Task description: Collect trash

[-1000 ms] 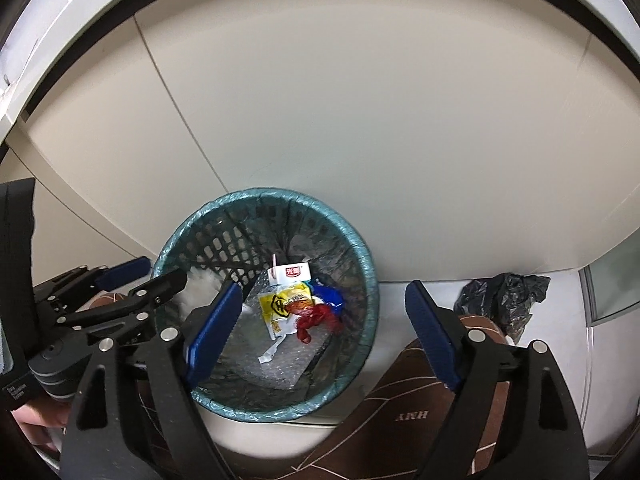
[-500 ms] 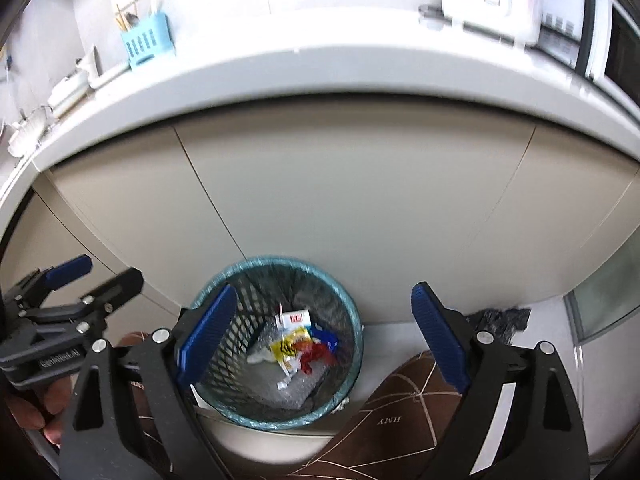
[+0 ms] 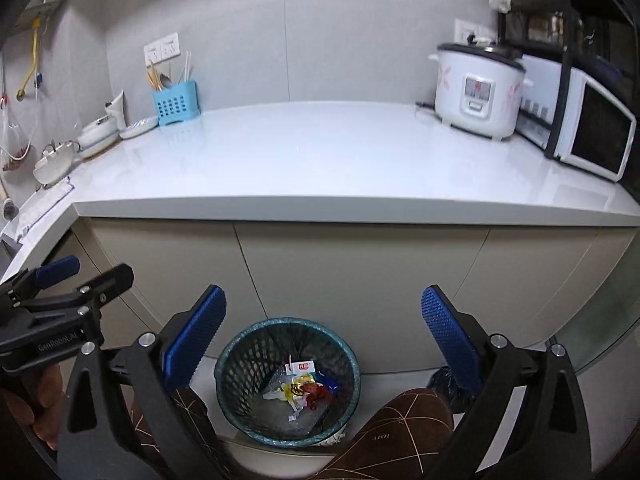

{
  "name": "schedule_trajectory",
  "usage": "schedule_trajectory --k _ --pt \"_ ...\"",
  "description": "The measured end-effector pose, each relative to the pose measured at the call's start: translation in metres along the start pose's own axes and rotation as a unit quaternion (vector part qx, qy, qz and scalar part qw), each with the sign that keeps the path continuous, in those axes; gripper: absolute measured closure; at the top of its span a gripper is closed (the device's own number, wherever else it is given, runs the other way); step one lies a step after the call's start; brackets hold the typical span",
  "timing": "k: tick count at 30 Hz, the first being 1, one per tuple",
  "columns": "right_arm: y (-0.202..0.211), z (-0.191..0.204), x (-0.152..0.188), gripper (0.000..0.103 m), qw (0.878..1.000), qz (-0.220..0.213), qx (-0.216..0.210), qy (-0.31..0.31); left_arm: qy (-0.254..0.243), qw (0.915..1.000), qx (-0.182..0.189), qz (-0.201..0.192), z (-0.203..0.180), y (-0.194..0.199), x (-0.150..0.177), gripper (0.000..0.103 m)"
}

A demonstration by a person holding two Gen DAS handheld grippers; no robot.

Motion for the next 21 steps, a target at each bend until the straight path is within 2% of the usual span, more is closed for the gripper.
schedule_trajectory --k 8,21 --pt "0.029 0.005 0.002 0.008 1.0 -0.006 0.0 -0.011 -0.006 0.9998 -0.005 -0.018 0.01 0.033 -0.001 0.006" --pt "0.028 0.003 0.003 0.008 1.0 -0.002 -0.002 -0.019 -0.014 0.9997 -0.006 -0.017 0.008 0.037 0.0 0.006"
Point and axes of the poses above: each gripper's, at about its wrist camera, not at the fingertips, and y roughly against the way its jaws point, z to its left, x to its underside, the point moved 10 cm from there along -y, roughly the way its jaws point, and after that the axes turned 1 degree about -x, right-handed, at the moved point
